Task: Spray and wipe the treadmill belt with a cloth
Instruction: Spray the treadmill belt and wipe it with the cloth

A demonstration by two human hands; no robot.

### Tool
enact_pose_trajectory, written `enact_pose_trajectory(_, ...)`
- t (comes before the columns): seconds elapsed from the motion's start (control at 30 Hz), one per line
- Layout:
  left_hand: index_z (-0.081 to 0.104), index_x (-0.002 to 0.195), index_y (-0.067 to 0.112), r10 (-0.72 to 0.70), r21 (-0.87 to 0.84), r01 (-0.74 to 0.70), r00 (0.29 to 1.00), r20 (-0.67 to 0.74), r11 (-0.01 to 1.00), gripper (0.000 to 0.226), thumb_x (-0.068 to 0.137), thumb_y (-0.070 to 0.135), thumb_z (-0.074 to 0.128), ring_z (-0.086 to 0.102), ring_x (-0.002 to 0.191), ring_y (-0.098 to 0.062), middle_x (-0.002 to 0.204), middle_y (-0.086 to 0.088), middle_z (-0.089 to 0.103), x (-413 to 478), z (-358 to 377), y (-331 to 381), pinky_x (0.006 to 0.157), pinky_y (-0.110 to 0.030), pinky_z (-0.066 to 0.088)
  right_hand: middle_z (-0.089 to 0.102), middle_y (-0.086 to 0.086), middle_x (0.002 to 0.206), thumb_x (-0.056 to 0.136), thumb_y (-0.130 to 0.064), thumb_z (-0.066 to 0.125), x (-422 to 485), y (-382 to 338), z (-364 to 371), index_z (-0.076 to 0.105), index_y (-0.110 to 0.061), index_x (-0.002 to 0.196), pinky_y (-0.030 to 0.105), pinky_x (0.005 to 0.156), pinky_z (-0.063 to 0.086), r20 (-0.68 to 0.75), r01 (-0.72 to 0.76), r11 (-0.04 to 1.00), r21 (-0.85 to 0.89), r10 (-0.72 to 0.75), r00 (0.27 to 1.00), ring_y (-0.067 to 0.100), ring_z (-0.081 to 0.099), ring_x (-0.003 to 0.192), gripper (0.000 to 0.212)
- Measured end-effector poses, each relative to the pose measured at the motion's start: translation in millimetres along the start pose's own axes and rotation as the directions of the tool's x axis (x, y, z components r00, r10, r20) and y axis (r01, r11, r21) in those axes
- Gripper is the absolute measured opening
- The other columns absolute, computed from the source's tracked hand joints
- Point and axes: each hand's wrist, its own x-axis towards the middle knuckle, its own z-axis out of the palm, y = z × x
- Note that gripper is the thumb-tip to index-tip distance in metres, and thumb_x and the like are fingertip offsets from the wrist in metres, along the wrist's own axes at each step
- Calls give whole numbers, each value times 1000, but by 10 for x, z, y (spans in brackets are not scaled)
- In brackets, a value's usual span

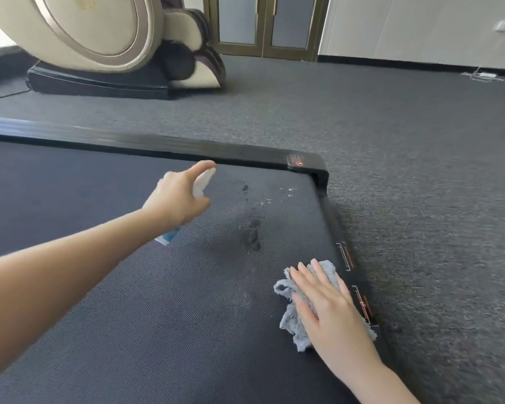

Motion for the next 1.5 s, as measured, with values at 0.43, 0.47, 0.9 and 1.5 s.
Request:
enact_pose_trajectory(0.43, 40, 131, 41, 198, 124, -210, 975, 105, 970, 63, 78, 15, 61, 51, 57, -7, 63, 12, 54, -1076, -487, -154, 60, -26, 36, 21, -1, 157, 94, -50, -11, 492, -674, 185, 28, -17, 148, 40, 118, 5, 326, 544, 835, -85, -493, 807, 17, 6, 146, 74)
enact_pose_trajectory(0.47, 39, 131, 42, 189, 133, -201, 977, 98, 970, 63, 79, 15, 60, 50, 57, -6, 63, 14, 52, -1110, -494, -193, 61, -26, 36, 11, -1, 159, 88, -54, -21, 756, -541, 211, 21, -17, 150, 42, 118, 1, 350, 479, 868, -131, -411, 842, 17, 0, 147, 83)
enact_pose_trajectory(0.9, 41, 129, 43, 221, 66, -226, 973, 65, 972, 63, 78, 14, 64, 54, 62, -2, 63, 11, 55, -1226, -479, -177, 58, -12, 36, 21, 1, 157, 99, -33, 33, 860, -464, 162, 26, -21, 149, 37, 117, 7, 369, 379, 925, 19, -358, 858, 20, 9, 146, 52)
enact_pose_trajectory(1.5, 43, 129, 41, 188, 38, -191, 981, 53, 981, 61, 79, 14, 66, 53, 59, -8, 63, 3, 58, -1352, -503, -215, 58, -26, 40, 2, 5, 160, 100, -31, 9, 1630, 177, 227, 5, -13, 151, 48, 117, 11, 353, -23, 930, -366, 161, 922, 26, 1, 146, 54)
